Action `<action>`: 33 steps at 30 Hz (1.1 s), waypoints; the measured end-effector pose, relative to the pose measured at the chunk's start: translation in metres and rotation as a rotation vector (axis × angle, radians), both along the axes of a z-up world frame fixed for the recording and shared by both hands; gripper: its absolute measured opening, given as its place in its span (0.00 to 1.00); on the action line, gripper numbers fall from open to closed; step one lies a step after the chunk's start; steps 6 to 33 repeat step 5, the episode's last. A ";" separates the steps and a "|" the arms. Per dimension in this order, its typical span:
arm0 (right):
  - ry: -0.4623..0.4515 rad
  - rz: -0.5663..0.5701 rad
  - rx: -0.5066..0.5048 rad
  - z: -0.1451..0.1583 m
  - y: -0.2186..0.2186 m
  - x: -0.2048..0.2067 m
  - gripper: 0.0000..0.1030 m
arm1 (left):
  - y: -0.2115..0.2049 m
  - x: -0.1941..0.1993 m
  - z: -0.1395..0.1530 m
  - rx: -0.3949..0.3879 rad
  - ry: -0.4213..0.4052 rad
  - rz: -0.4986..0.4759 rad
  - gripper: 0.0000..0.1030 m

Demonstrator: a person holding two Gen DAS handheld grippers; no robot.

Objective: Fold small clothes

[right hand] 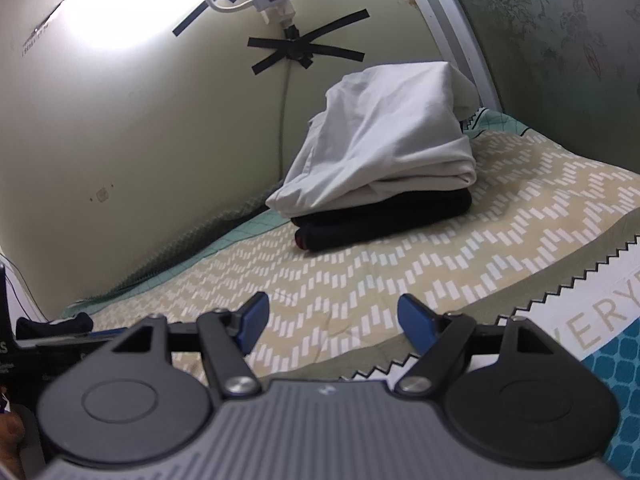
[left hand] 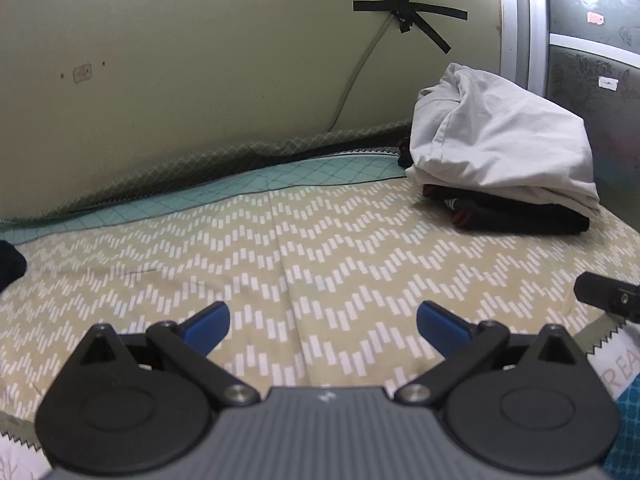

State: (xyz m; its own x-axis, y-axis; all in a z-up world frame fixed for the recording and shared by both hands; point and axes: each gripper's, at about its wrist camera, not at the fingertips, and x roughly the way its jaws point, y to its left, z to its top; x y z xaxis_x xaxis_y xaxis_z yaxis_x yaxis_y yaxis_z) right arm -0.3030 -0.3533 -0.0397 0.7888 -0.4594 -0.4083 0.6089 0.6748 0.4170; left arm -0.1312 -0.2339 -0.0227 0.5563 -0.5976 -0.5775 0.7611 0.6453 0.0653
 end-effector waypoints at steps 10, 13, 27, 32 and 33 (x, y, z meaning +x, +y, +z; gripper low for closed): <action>0.001 0.001 0.000 0.000 -0.001 0.000 0.72 | -0.001 -0.001 0.000 0.005 -0.002 -0.002 1.00; 0.001 0.001 0.000 0.000 -0.001 0.000 0.72 | -0.001 -0.001 0.000 0.005 -0.002 -0.002 1.00; 0.001 0.001 0.000 0.000 -0.001 0.000 0.72 | -0.001 -0.001 0.000 0.005 -0.002 -0.002 1.00; 0.001 0.001 0.000 0.000 -0.001 0.000 0.72 | -0.001 -0.001 0.000 0.005 -0.002 -0.002 1.00; 0.001 0.001 0.000 0.000 -0.001 0.000 0.72 | -0.001 -0.001 0.000 0.005 -0.002 -0.002 1.00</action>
